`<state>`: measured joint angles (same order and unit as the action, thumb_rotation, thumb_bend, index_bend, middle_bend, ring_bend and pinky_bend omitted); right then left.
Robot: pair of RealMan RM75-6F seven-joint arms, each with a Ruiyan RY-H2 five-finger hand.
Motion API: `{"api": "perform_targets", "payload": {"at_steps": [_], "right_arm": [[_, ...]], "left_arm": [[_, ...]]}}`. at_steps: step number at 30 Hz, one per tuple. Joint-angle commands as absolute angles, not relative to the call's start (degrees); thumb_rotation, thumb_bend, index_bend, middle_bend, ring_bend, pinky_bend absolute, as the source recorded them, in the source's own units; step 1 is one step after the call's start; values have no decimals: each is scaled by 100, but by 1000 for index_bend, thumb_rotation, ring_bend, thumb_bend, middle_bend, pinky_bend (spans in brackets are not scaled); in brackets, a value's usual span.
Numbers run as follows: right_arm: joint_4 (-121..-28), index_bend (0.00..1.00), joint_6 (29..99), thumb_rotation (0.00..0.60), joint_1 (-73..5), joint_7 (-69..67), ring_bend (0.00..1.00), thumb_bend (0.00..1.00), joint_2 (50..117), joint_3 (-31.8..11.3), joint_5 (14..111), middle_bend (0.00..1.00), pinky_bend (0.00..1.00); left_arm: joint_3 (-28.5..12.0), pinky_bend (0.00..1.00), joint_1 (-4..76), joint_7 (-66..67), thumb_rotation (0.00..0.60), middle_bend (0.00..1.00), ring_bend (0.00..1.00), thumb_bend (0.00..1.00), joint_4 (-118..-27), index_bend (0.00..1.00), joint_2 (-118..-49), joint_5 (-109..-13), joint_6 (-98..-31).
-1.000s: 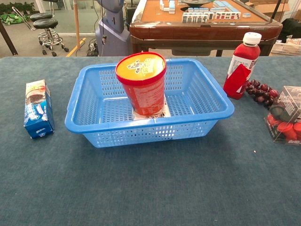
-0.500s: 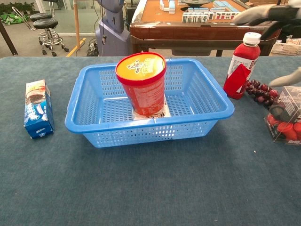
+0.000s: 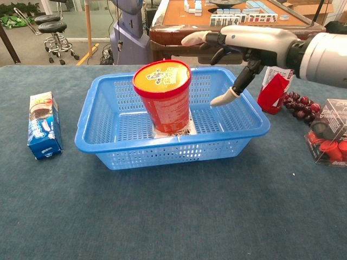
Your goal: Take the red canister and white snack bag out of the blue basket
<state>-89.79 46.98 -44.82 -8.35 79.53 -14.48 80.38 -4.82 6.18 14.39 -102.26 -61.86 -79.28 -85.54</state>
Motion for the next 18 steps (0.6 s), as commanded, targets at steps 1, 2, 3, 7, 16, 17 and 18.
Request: {"api": "perform_targets", "payload": {"at_steps": [1, 2, 3, 7, 16, 17, 18], "right_arm": [[-8661, 42, 4597, 600, -4662, -988, 0, 31, 8255, -1479, 7920, 16, 151], [-8565, 42, 4567, 600, -4711, -1019, 0, 31, 8340, -1478, 7893, 16, 151], [-8523, 42, 4551, 600, -4735, -1036, 0, 31, 8380, -1478, 7878, 16, 152], [-8134, 42, 4463, 600, -4912, -1234, 0, 31, 8749, -1514, 7768, 16, 151], [-7095, 224, 4749, 600, -5194, -1773, 61, 80, 9678, -1556, 7948, 165, 165], [-6963, 283, 4865, 600, -5206, -1795, 102, 112, 9799, -1570, 7985, 207, 190], [-6809, 342, 5049, 600, -5204, -1812, 142, 144, 9953, -1583, 8039, 249, 222]], "left_arm": [[-484, 76, 621, 1439, 600, 121, 68, 274, -10225, 91, -6186, -7926, -8548], [-489, 76, 622, 1437, 600, 121, 68, 274, -10222, 91, -6189, -7922, -8549], [-491, 76, 623, 1438, 600, 121, 68, 274, -10220, 91, -6191, -7919, -8548], [-491, 75, 626, 1451, 600, 121, 68, 274, -10212, 91, -6193, -7900, -8531], [-491, 76, 626, 1456, 600, 121, 68, 274, -10220, 91, -6185, -7897, -8524], [-487, 76, 624, 1454, 600, 121, 68, 274, -10220, 91, -6186, -7907, -8529], [-483, 75, 620, 1450, 600, 121, 68, 274, -10219, 91, -6185, -7916, -8534]]}}
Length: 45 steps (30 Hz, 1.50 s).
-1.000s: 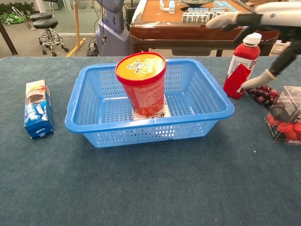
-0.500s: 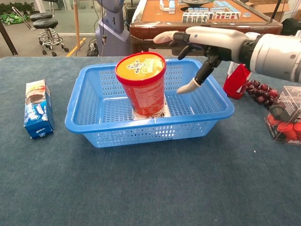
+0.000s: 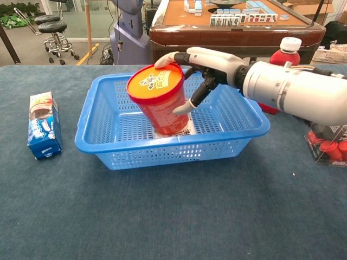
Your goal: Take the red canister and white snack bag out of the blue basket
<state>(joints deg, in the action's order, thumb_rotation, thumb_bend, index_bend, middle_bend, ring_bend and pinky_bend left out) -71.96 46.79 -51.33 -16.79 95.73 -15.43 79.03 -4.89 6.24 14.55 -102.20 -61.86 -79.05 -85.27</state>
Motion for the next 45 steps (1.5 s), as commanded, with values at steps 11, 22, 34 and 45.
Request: {"api": "perform_targets", "payload": {"at_steps": [11, 22, 34, 45], "right_arm": [[-7025, 646, 6028, 600, -4906, -2222, 336, 308, 9797, -1652, 8267, 470, 465], [-8898, 646, 6870, 600, -3889, -2108, 337, 308, 7811, -1574, 8296, 461, 469], [-9003, 647, 7267, 600, -3019, -2546, 336, 295, 6843, -1110, 8408, 455, 469], [-7871, 646, 6887, 600, -3144, -3014, 336, 268, 7432, -1027, 8338, 426, 469]], "left_arm": [[-490, 75, 618, 1412, 600, 122, 68, 274, -10169, 91, -6186, -7902, -8521], [-481, 75, 655, 1462, 600, 122, 68, 274, -10218, 91, -6195, -8021, -8528], [-440, 76, 690, 1558, 600, 121, 68, 274, -10289, 91, -6254, -8116, -8495], [-419, 76, 656, 1579, 600, 121, 68, 274, -10318, 91, -6251, -8098, -8522]]}}
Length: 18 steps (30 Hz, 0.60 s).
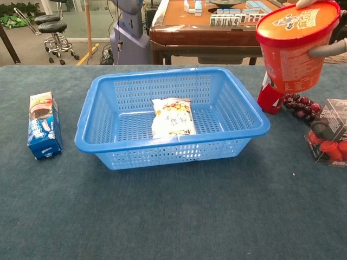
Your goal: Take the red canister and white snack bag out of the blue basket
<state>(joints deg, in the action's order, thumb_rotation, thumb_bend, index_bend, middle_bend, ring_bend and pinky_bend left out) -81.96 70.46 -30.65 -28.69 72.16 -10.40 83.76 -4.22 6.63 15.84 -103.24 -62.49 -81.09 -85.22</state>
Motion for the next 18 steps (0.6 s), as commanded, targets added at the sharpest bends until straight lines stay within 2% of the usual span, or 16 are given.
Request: {"api": "perform_targets", "payload": {"at_steps": [1, 7, 10, 12, 16, 18], "right_arm": [[-7776, 647, 6853, 600, -3163, -3052, 336, 264, 7488, -1027, 8331, 423, 469], [-7214, 646, 6554, 600, -3281, -3434, 336, 240, 7812, -986, 8290, 384, 469], [-7013, 602, 6460, 600, -3350, -3647, 302, 230, 7908, -938, 8383, 343, 455], [-6879, 521, 6399, 600, -3397, -3812, 255, 227, 7957, -904, 8449, 300, 421], [-6725, 244, 6254, 600, -3479, -4063, 153, 226, 7955, -796, 8592, 157, 311], [-6675, 167, 6216, 600, -3501, -4169, 122, 226, 7930, -739, 8663, 113, 281]], "left_arm": [[-416, 75, 652, 1576, 600, 122, 68, 274, -10314, 91, -6251, -8093, -8520], [-419, 76, 643, 1563, 600, 121, 68, 274, -10297, 91, -6241, -8066, -8518], [-422, 75, 651, 1573, 600, 122, 68, 274, -10299, 91, -6245, -8074, -8514], [-421, 75, 656, 1586, 600, 122, 68, 274, -10300, 91, -6249, -8069, -8502], [-420, 76, 670, 1613, 600, 121, 68, 274, -10302, 91, -6256, -8058, -8475], [-422, 75, 675, 1620, 600, 121, 68, 274, -10300, 91, -6259, -8059, -8471]]}}
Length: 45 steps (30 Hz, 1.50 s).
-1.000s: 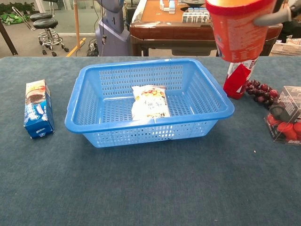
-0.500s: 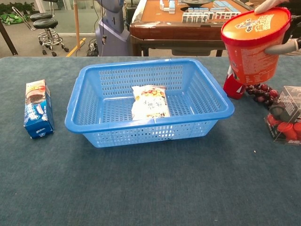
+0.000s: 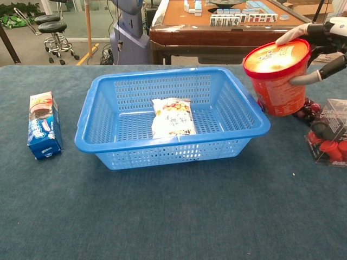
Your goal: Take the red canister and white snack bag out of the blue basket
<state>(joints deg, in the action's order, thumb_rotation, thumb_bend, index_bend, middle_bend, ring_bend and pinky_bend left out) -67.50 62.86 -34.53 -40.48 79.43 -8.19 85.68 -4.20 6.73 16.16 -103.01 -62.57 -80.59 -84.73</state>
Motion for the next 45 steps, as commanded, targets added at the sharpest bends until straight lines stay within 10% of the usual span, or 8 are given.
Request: {"api": "perform_targets", "payload": {"at_steps": [1, 20, 31, 45], "right_arm": [[-6662, 117, 6203, 600, -3509, -4208, 98, 226, 7911, -717, 8689, 87, 259], [-7885, 0, 6776, 600, -3601, -3871, 0, 227, 6947, -530, 9519, 31, 93], [-9373, 33, 4843, 600, -4906, -1876, 13, 223, 6496, -1015, 9090, 95, 146], [-8460, 42, 3153, 600, -6385, 719, 13, 45, 7664, -1329, 7007, 95, 147]], "left_arm": [[-423, 75, 676, 1620, 600, 121, 67, 274, -10297, 91, -6262, -8057, -8472], [-441, 76, 699, 1647, 600, 122, 67, 274, -10330, 91, -6260, -8094, -8491], [-407, 75, 610, 1492, 600, 121, 67, 274, -10308, 91, -6195, -8152, -8602], [-369, 75, 504, 1272, 600, 122, 67, 274, -10159, 91, -6160, -8167, -8671]]}}
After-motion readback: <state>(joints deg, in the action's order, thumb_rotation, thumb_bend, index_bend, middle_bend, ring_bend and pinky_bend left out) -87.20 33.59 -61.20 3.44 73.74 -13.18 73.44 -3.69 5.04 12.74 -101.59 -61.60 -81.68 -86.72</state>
